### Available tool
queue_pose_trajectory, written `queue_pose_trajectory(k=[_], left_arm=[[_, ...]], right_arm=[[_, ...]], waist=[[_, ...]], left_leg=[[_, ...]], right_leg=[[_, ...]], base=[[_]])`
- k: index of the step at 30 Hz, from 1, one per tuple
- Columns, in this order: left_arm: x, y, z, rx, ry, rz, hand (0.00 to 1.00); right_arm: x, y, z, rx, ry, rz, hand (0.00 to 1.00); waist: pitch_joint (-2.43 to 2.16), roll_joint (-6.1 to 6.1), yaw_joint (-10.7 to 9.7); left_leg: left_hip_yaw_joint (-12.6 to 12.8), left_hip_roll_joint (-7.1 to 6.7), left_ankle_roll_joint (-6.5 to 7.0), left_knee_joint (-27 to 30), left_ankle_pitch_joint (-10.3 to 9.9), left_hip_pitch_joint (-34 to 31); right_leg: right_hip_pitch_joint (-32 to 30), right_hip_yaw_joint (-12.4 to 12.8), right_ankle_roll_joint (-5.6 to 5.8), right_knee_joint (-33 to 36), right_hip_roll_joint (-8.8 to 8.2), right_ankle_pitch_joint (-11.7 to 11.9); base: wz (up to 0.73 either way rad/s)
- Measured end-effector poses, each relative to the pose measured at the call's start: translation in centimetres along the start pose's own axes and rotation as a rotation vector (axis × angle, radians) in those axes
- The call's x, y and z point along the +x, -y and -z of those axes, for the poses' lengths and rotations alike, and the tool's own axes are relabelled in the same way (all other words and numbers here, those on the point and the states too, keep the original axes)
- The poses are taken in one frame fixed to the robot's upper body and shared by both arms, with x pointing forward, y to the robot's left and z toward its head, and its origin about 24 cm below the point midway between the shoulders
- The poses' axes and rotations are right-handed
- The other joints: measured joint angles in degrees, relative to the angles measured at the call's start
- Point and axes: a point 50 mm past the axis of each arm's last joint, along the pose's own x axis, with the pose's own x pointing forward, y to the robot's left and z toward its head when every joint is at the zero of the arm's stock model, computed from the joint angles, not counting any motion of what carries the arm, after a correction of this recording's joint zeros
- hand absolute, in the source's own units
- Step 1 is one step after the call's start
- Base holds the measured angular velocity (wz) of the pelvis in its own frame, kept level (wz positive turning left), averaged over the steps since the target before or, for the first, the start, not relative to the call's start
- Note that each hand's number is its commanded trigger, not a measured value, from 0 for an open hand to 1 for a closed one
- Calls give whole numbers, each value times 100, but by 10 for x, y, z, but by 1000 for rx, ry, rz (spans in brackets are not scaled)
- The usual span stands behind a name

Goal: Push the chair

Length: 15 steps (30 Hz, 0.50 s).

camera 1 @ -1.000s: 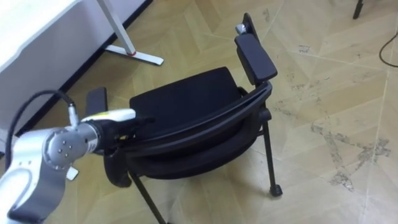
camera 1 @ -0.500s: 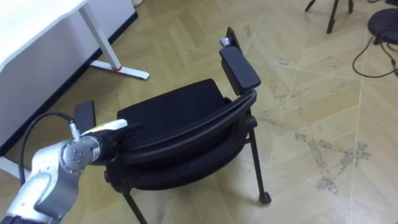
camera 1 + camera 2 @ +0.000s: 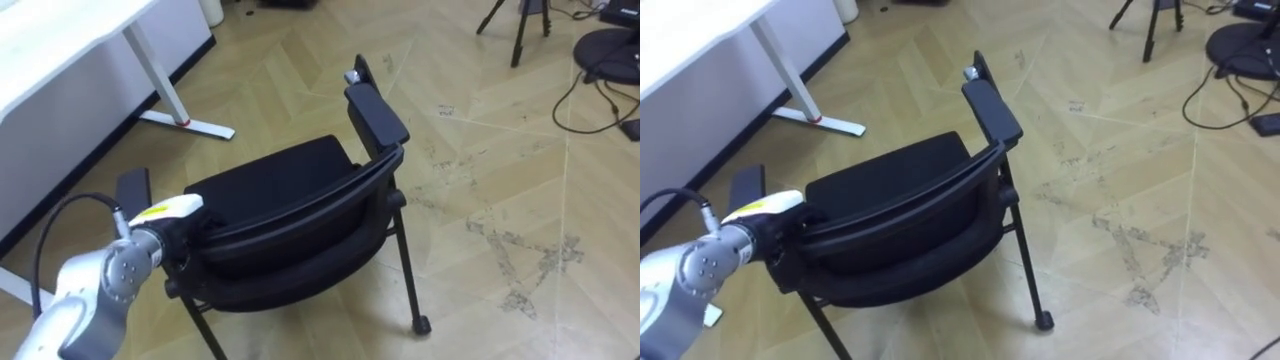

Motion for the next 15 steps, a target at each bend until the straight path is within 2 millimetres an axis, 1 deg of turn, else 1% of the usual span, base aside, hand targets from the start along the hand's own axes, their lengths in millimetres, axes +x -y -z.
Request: queue_pose_trajectory(k=[3, 10, 13, 15], left_arm=[[1, 1, -1, -3, 0, -45, 100], [2, 8, 3, -24, -9, -120, 100], [3, 9, 6, -33, -23, -133, 100], [3, 9, 7, -31, -27, -142, 100]], right_arm=[[0, -1, 1, -1, -3, 17, 0], [-1, 4, 0, -33, 25, 52, 0], [-2, 5, -8, -100, 74, 83, 0], [-3, 6, -15, -180, 115, 121, 0]], waist=[[1, -45, 5], [-1, -50, 14], [-1, -50, 2], [-21, -83, 5]], left_leg=[[13, 0, 1, 2, 1, 3], [111, 1, 1, -13, 1, 68], [151, 3, 1, -24, 1, 97], [210, 4, 1, -26, 1, 101]], right_leg=[[-2, 8, 8, -2, 0, 5], [4, 112, -1, 1, 7, 19], [3, 166, -1, 12, 10, 23], [0, 180, 2, 5, 10, 25]], base=[[0], [-8], [-8], [-2]])
